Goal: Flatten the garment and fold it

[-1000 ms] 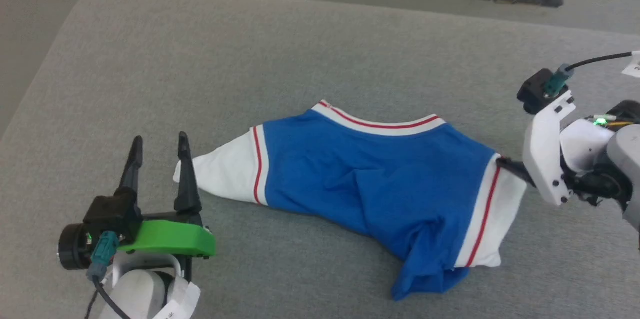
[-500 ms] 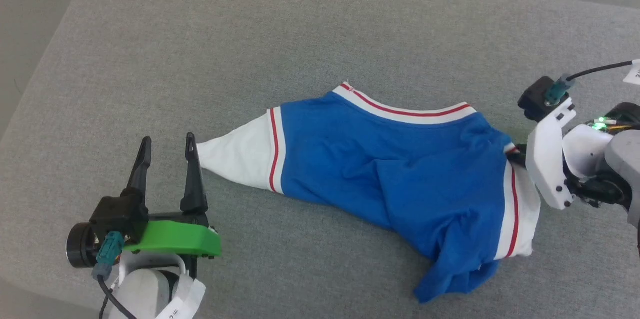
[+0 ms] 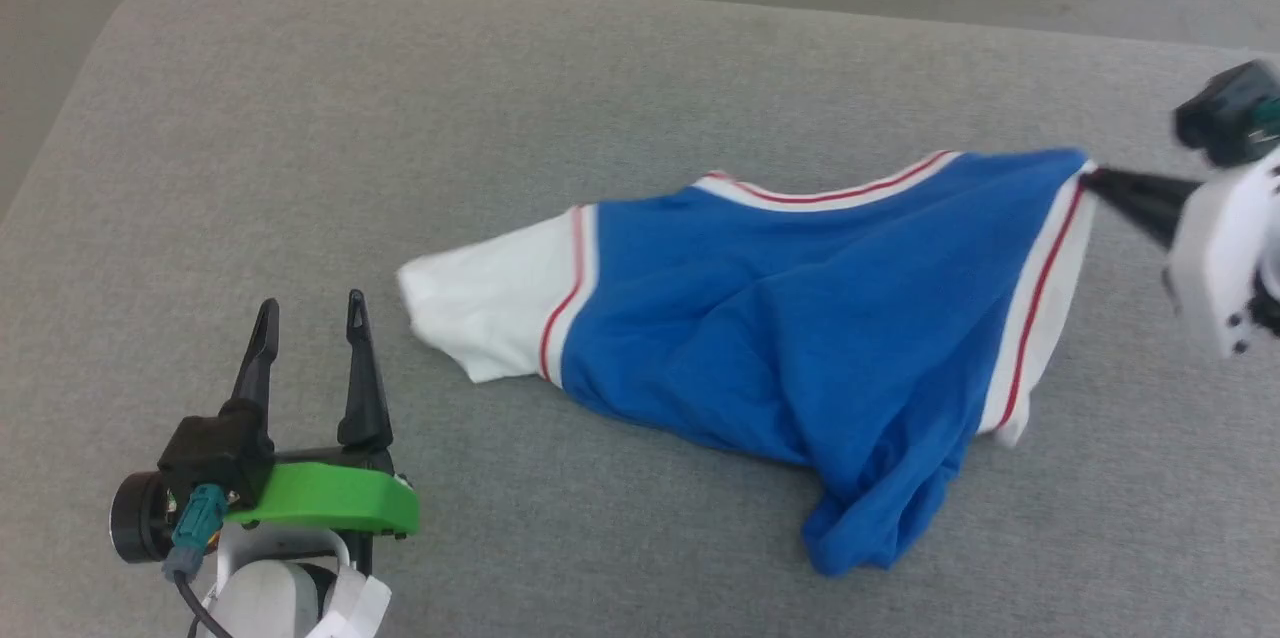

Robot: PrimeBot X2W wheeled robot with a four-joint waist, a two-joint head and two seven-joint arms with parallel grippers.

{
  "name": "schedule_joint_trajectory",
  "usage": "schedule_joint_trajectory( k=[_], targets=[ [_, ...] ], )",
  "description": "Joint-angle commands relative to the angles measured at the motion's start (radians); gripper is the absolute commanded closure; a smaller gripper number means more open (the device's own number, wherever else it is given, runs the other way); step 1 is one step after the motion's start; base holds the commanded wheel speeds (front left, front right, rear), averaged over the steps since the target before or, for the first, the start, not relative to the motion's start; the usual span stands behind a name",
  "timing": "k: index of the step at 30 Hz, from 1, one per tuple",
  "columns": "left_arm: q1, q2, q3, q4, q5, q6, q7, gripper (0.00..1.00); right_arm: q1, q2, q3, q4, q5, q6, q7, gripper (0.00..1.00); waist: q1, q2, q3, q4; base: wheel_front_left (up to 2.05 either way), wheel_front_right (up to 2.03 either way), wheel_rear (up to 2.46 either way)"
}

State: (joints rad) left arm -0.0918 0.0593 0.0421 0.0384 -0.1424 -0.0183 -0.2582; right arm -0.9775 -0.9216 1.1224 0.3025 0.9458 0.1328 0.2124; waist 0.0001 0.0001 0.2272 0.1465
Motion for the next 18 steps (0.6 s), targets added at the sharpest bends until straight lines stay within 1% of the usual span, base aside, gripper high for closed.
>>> schedule_joint_trajectory(
  k=[1,5,7,10,11,13,15,18],
  targets=[
    [0.014,-0.007,0.004,-0.003,0.010,-0.009,-0.004,0.00,-0.002,-0.022,-0.023,-0.011,0.008,-0.002,-0.014,1.00,-0.0001,-0.0001,-0.016,-0.026,0.00,0.00,0.00],
    [0.014,-0.008,0.006,-0.009,0.014,-0.015,-0.004,0.00,-0.001,-0.072,-0.088,-0.033,0.014,-0.002,-0.017,1.00,-0.0001,-0.0001,-0.010,-0.042,0.00,0.00,0.00],
    [0.007,-0.008,-0.001,-0.010,0.017,-0.020,-0.004,0.00,-0.011,-0.093,-0.115,-0.032,0.005,-0.002,0.005,1.00,-0.0001,-0.0001,0.000,-0.039,0.00,0.00,0.00],
    [-0.008,-0.009,-0.015,-0.015,0.010,-0.018,-0.004,0.00,-0.044,-0.100,-0.145,-0.021,-0.020,-0.002,0.059,1.00,-0.0001,-0.0001,0.026,-0.031,0.00,0.00,0.00],
    [-0.013,-0.009,-0.021,-0.017,0.007,-0.016,-0.004,0.00,-0.055,-0.097,-0.147,-0.014,-0.032,-0.002,0.080,1.00,-0.0001,-0.0001,0.037,-0.027,0.00,0.00,0.00],
    [-0.025,-0.009,-0.036,-0.018,0.000,-0.013,-0.004,0.00,-0.080,-0.069,-0.159,0.016,-0.044,-0.002,0.109,1.00,-0.0001,-0.0001,0.063,-0.015,0.00,0.00,0.00],
    [-0.042,-0.009,-0.057,-0.019,-0.009,-0.007,-0.004,0.00,-0.105,-0.035,-0.160,0.061,-0.065,-0.002,0.132,1.00,-0.0001,-0.0001,0.098,0.004,0.00,0.00,0.00],
    [-0.075,-0.009,-0.087,-0.021,-0.021,0.001,-0.004,0.00,-0.135,0.034,-0.158,0.161,-0.085,-0.002,0.148,1.00,-0.0001,-0.0001,0.150,0.037,0.00,0.00,0.00]
  ],
)
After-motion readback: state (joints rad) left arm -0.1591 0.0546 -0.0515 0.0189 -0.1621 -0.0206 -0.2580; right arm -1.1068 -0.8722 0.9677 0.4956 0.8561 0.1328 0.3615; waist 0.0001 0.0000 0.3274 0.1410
